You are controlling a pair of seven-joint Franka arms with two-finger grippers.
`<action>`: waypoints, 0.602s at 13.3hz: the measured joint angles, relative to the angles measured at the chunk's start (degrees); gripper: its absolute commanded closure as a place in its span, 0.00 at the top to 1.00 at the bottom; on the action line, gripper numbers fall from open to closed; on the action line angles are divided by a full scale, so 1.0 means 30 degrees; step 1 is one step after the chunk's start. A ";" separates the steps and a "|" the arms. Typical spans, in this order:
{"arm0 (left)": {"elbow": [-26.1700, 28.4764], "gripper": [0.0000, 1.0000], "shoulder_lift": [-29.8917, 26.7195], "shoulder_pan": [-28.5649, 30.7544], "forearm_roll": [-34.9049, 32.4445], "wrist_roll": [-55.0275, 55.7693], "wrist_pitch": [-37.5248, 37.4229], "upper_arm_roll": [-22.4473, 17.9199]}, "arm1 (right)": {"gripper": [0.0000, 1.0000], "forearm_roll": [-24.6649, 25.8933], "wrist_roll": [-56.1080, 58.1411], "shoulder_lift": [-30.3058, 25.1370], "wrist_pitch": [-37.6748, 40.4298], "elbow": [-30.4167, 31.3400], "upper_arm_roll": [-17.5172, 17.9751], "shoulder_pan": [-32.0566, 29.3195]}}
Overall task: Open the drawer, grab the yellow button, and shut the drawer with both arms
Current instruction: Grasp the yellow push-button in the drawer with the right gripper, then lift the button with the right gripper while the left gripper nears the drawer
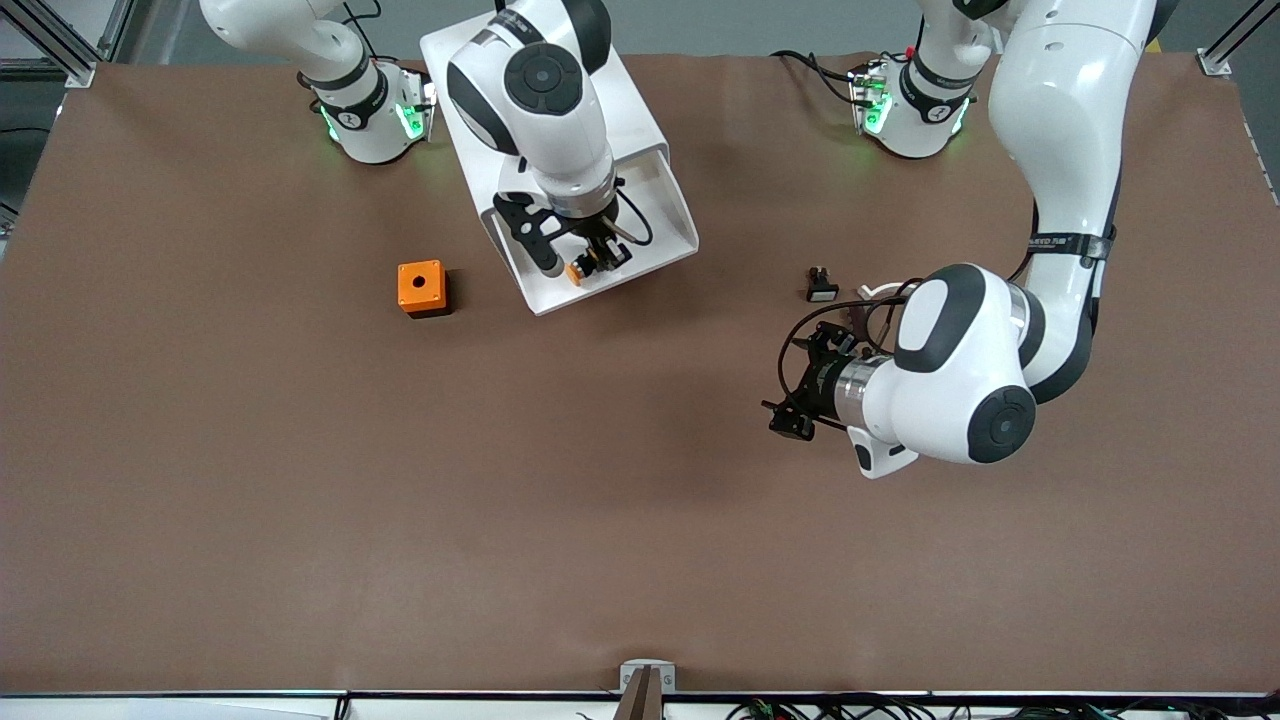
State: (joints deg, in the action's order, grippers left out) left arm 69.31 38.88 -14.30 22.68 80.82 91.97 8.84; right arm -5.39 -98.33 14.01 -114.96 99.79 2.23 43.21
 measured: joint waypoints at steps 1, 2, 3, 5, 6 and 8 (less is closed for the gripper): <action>-0.0002 0.99 -0.0124 0.0027 -0.0006 -0.0676 0.0003 -0.0054 | 0.00 0.0000 0.0513 -0.0053 0.0387 -0.0420 -0.0051 -0.0340; -0.0003 0.99 -0.0258 0.0076 -0.0014 -0.1393 0.0004 -0.0121 | 0.00 -0.0001 0.1218 -0.0124 0.0689 -0.0698 -0.0087 -0.0696; -0.0003 0.99 -0.0393 0.0172 -0.0028 -0.2024 0.0005 -0.0183 | 0.00 -0.0002 0.2083 -0.0202 0.0895 -0.0910 -0.0126 -0.1074; -0.0014 0.99 -0.0662 0.0385 -0.0636 -0.2673 0.0009 -0.0226 | 0.00 -0.0002 0.3844 -0.0409 0.1447 -0.1341 -0.0176 -0.1874; -0.0015 0.99 -0.0831 0.0429 -0.1381 -0.2783 0.0009 -0.0227 | 0.00 -0.0002 0.4821 -0.0536 0.1896 -0.1587 -0.0194 -0.2332; -0.0015 0.99 -0.1153 0.0350 -0.2993 -0.2848 0.0009 -0.0197 | 0.00 -0.0001 0.7164 -0.0714 0.2659 -0.2034 -0.0229 -0.3528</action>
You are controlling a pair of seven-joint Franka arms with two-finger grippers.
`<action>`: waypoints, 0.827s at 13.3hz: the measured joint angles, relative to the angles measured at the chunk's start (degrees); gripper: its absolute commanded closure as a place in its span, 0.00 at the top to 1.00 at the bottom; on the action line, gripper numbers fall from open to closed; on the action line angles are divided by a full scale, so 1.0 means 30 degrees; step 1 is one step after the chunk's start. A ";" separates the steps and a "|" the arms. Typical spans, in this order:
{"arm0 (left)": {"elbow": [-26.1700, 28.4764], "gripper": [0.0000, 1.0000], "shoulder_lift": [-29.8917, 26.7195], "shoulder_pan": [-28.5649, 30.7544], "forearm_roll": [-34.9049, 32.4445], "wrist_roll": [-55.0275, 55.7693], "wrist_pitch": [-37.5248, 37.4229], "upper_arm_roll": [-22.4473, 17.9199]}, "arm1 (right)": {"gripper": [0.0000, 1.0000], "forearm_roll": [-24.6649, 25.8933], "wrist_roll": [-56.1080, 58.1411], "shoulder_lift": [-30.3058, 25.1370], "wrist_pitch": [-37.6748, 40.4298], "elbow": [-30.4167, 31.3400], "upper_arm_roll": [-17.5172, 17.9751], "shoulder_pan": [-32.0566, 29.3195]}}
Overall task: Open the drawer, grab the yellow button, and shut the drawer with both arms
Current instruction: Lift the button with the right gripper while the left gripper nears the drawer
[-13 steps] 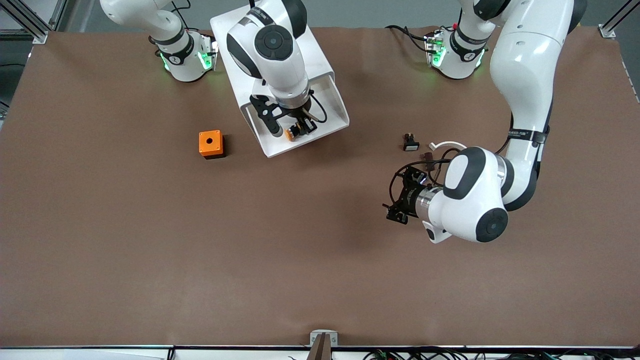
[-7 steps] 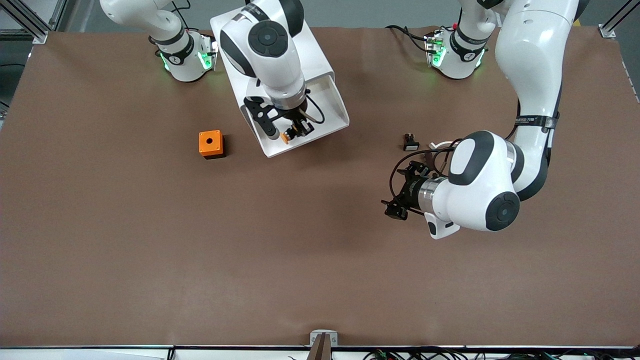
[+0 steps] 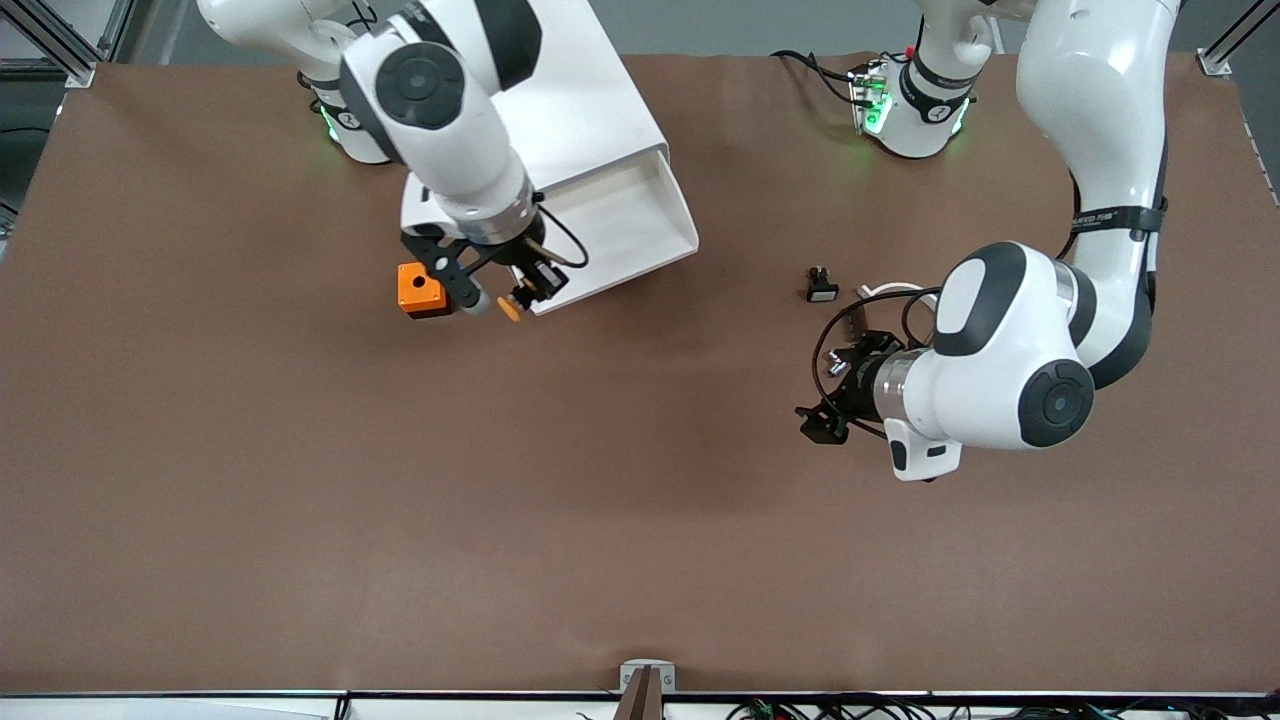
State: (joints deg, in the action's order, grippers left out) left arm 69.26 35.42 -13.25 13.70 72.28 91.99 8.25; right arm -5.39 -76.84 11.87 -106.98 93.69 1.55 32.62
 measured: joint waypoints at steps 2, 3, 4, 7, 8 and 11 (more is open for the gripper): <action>-0.0001 0.99 -0.0383 -0.0156 -0.1491 0.0000 0.0000 0.0089 | 0.00 -0.0005 0.2670 -0.0038 0.0690 -0.0183 -0.0041 -0.1521; -0.0002 0.99 -0.0567 -0.0189 -0.2126 0.0000 0.0000 0.0154 | 0.00 -0.0006 0.4092 -0.0035 0.0930 -0.0186 -0.0060 -0.2328; 0.0006 0.99 -0.0724 -0.0214 -0.2535 -0.0016 -0.0001 0.0177 | 0.00 -0.0010 0.5586 -0.0025 0.1082 -0.0186 -0.0077 -0.3139; 0.0078 0.99 -0.0809 -0.0512 -0.3982 -0.1358 0.0860 0.0265 | 0.00 -0.0013 0.9994 0.0041 0.1732 -0.0165 -0.0114 -0.5452; 0.0136 0.99 -0.0801 -0.0799 -0.4520 -0.2351 0.1494 0.0344 | 0.00 -0.0012 1.1364 0.0080 0.1835 -0.0139 -0.0120 -0.6139; 0.0343 0.99 -0.0675 -0.1957 -0.5116 -0.3771 0.2491 0.0439 | 0.00 -0.0010 1.5586 0.0265 0.1907 0.0031 -0.0134 -0.8176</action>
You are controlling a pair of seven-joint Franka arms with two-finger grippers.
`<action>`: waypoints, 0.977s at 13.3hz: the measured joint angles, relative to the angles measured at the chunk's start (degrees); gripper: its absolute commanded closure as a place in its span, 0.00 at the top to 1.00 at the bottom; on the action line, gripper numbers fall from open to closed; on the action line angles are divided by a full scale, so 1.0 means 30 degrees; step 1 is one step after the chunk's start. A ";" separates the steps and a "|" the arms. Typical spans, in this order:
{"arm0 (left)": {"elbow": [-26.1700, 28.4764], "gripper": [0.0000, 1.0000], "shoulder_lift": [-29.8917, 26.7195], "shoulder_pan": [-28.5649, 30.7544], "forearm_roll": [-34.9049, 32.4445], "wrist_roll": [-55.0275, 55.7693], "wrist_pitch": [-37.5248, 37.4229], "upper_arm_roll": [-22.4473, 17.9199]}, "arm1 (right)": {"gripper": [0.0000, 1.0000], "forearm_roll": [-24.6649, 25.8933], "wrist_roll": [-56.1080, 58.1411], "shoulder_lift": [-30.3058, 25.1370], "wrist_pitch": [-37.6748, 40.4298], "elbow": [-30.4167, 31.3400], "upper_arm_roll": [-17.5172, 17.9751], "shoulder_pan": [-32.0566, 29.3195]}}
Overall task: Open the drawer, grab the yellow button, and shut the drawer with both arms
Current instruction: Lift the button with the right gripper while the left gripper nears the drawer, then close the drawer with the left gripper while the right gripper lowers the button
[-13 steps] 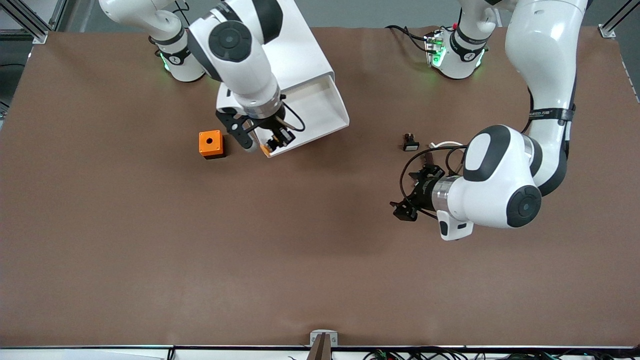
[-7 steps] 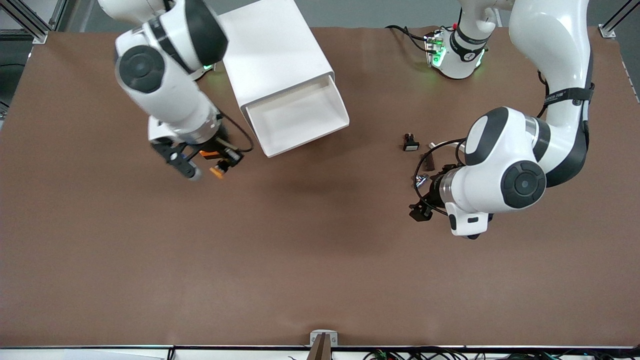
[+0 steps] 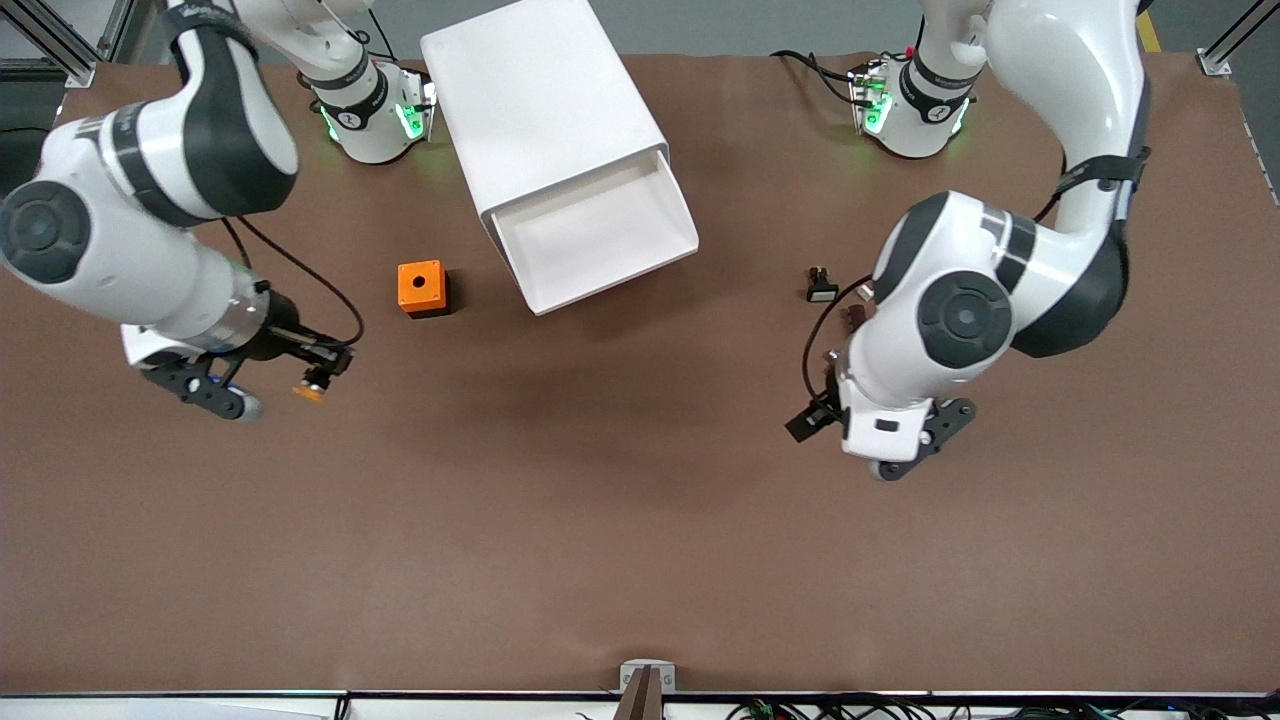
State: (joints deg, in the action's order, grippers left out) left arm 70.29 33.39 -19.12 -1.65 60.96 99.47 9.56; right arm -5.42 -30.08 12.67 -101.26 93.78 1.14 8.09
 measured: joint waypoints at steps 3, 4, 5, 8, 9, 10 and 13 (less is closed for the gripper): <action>0.0192 0.99 0.0244 -0.1174 -0.0028 -0.0575 0.0188 0.0071 | 0.00 0.0003 0.4623 0.0735 -0.0510 0.0168 -0.0013 -0.2288; 0.0215 0.99 0.0358 -0.1688 -0.0028 -0.0575 0.0208 0.0104 | 0.00 0.0006 0.6207 0.1212 -0.0985 0.0208 -0.0021 -0.3055; 0.0258 0.99 0.0533 -0.2307 -0.0028 -0.0571 0.0215 0.0140 | 0.00 0.0015 0.7735 0.1787 -0.1574 0.0233 -0.0028 -0.3772; 0.0370 0.99 0.1562 -0.4458 -0.0051 -0.0310 0.0734 0.0117 | 0.01 0.0048 1.0873 0.3704 -0.3355 0.0299 -0.0042 -0.5199; 0.0367 0.99 0.1828 -0.4908 -0.0053 -0.0204 0.1005 0.0107 | 0.01 0.0186 1.1303 0.4345 -0.4007 0.0318 -0.0038 -0.5346; 0.0364 0.99 0.1941 -0.5141 -0.0053 -0.0192 0.1111 0.0112 | 0.01 0.0529 1.1428 0.4974 -0.4647 0.0331 -0.0016 -0.5365; 0.0280 0.99 0.1915 -0.5609 -0.0054 -0.0192 0.1127 0.0182 | 0.01 0.1588 1.1438 0.6543 -0.6164 0.0393 0.0176 -0.5276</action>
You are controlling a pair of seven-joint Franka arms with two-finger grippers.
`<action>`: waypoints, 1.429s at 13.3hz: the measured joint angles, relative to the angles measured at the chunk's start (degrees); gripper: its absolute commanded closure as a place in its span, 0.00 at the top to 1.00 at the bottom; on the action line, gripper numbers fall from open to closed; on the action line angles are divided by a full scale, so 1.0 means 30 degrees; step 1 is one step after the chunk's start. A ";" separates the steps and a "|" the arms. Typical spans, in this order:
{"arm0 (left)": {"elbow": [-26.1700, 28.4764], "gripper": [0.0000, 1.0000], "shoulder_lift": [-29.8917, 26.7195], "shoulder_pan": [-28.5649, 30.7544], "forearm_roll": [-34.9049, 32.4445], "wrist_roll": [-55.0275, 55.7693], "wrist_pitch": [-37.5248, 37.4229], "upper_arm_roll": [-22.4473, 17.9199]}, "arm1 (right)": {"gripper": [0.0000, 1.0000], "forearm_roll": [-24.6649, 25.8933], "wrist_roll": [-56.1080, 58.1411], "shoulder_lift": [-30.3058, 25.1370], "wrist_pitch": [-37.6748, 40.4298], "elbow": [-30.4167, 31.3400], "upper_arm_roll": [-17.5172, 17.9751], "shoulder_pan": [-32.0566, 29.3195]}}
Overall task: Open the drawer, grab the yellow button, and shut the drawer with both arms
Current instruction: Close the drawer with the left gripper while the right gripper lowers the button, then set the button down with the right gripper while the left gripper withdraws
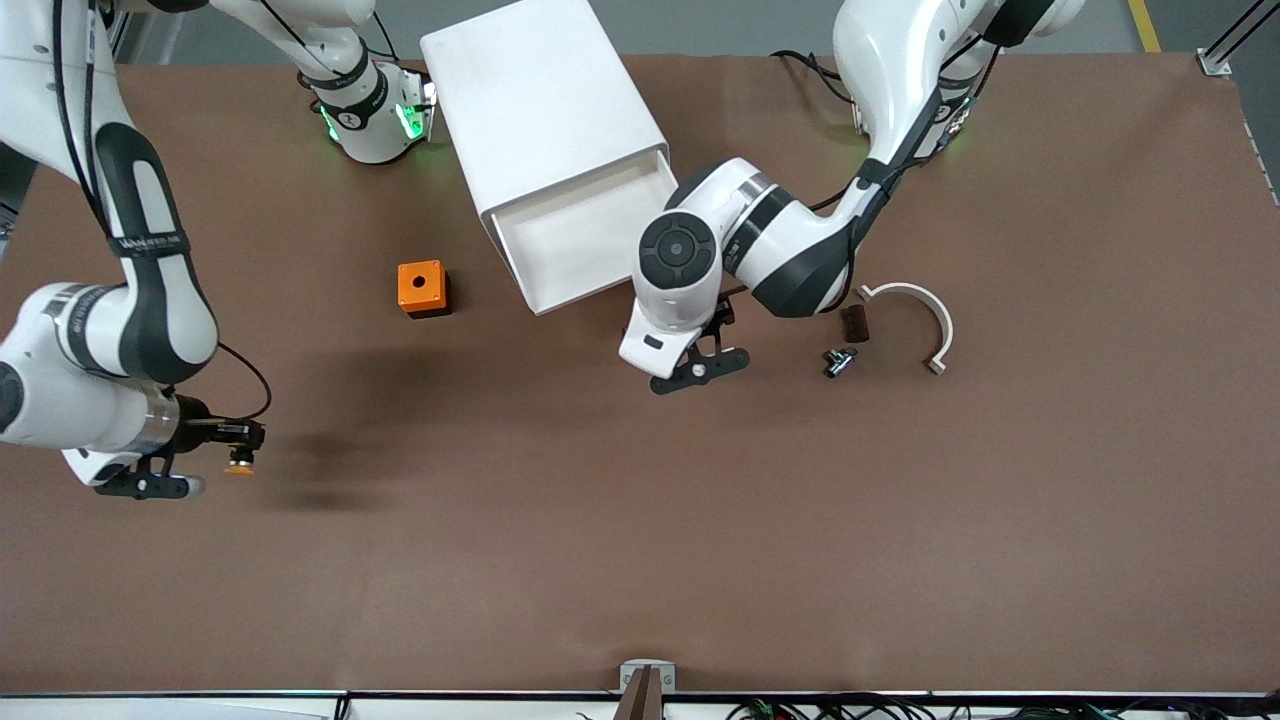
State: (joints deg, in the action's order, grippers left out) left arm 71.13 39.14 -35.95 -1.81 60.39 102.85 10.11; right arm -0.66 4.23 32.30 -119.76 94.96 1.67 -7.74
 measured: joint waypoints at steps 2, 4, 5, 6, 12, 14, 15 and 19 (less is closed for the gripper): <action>-0.0004 0.99 -0.0025 -0.0477 0.0037 0.0063 -0.0010 0.0029 | 0.02 0.0224 0.0003 0.0881 -0.1012 0.0180 0.0053 0.0058; -0.0007 0.99 -0.0049 -0.0813 0.0771 0.0425 -0.0238 0.0254 | 0.15 0.0271 0.0049 0.1707 -0.1828 0.0319 0.0061 0.0072; -0.0007 0.99 -0.0055 -0.0918 0.1101 0.0586 -0.0326 0.0453 | 0.29 0.0278 0.0071 0.2034 -0.2019 0.0320 0.0061 0.0072; -0.0006 0.99 -0.0057 -0.1007 0.1300 0.0764 -0.0372 0.0670 | 0.43 0.0281 0.0079 0.2258 -0.2081 0.0318 0.0061 0.0072; 0.0193 0.99 -0.0051 -0.1180 0.3628 0.1863 -0.1025 0.1605 | 1.00 0.0284 0.0105 0.2445 -0.2094 0.0153 0.0106 0.0085; 0.0359 0.99 -0.0045 -0.1470 0.4176 0.1947 -0.1163 0.1700 | 1.00 0.0286 0.0129 0.2074 -0.1973 -0.0095 0.0115 0.0085; 0.0448 0.99 -0.0037 -0.1720 0.4382 0.2162 -0.1203 0.1744 | 1.00 0.0287 0.0137 0.1645 -0.1513 -0.0256 0.0140 0.0087; 0.0748 0.99 -0.0028 -0.2378 0.4847 0.2431 -0.1311 0.1763 | 1.00 0.0287 0.0135 -0.1026 0.0664 -0.0517 0.0311 0.0446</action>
State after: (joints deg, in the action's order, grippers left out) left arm 73.37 39.05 -43.08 12.73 67.68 98.92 15.40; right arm 0.20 4.63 29.22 -117.76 93.41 2.60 -6.40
